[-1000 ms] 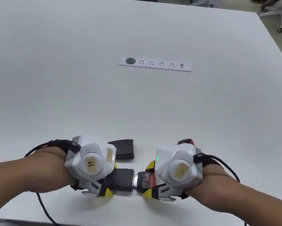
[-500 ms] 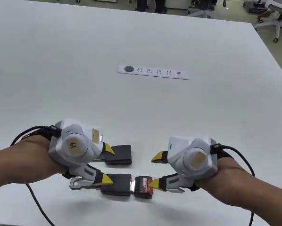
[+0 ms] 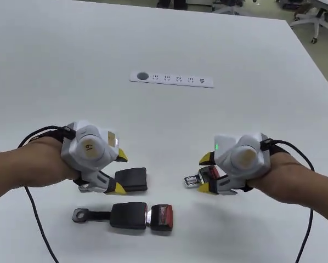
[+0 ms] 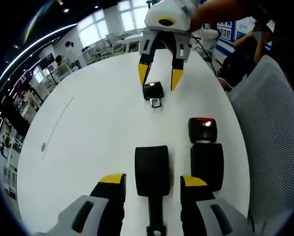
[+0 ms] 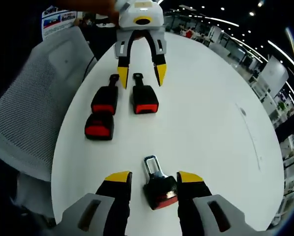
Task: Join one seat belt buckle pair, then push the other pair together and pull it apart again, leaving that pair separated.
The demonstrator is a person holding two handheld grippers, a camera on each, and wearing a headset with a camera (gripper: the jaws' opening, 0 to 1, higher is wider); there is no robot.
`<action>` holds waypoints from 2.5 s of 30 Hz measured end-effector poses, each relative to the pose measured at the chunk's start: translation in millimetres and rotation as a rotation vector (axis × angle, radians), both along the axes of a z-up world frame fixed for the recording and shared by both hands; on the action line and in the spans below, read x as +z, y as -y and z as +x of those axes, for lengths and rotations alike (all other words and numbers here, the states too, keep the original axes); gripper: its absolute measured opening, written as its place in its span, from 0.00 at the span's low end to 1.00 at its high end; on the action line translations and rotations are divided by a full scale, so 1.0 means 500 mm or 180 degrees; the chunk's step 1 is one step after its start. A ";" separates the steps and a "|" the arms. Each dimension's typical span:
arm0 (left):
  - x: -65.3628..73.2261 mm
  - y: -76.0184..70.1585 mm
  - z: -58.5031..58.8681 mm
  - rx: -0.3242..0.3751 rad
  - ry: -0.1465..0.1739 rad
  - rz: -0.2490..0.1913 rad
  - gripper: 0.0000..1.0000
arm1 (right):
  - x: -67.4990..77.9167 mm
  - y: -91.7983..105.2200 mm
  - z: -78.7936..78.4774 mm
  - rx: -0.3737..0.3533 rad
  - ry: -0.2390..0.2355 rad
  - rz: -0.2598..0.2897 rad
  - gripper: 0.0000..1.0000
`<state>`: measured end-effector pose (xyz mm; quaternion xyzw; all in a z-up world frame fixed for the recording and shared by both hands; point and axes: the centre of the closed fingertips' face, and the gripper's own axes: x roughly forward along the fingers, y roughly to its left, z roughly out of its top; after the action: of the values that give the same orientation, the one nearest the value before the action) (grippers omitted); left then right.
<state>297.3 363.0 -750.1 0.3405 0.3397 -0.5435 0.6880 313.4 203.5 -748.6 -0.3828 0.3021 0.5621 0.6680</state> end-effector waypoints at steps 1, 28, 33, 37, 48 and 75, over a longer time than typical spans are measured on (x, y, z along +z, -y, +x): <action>-0.007 0.000 0.002 -0.0020 -0.0013 0.0014 0.44 | -0.003 0.004 0.004 -0.0003 0.0003 -0.0022 0.33; -0.052 0.006 0.002 -0.0326 -0.0218 0.0250 0.33 | -0.065 0.054 0.026 -0.0009 -0.0236 -0.0243 0.31; -0.055 0.004 0.002 -0.0310 -0.0244 0.0253 0.33 | -0.066 0.055 0.026 -0.0017 -0.0236 -0.0259 0.31; -0.056 0.003 0.002 -0.0295 -0.0247 0.0251 0.33 | -0.061 0.051 0.021 -0.0019 -0.0240 -0.0281 0.31; -0.056 0.003 0.002 -0.0252 -0.0254 0.0254 0.33 | -0.058 0.014 0.001 0.0035 -0.0245 -0.0248 0.31; -0.059 0.003 0.001 -0.0223 -0.0258 0.0289 0.33 | -0.056 -0.128 -0.020 0.0226 -0.0274 -0.0128 0.30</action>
<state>297.9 361.5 -779.4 0.3607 0.3794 -0.5646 0.6381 303.5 267.6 -776.7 -0.3820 0.3280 0.5952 0.6262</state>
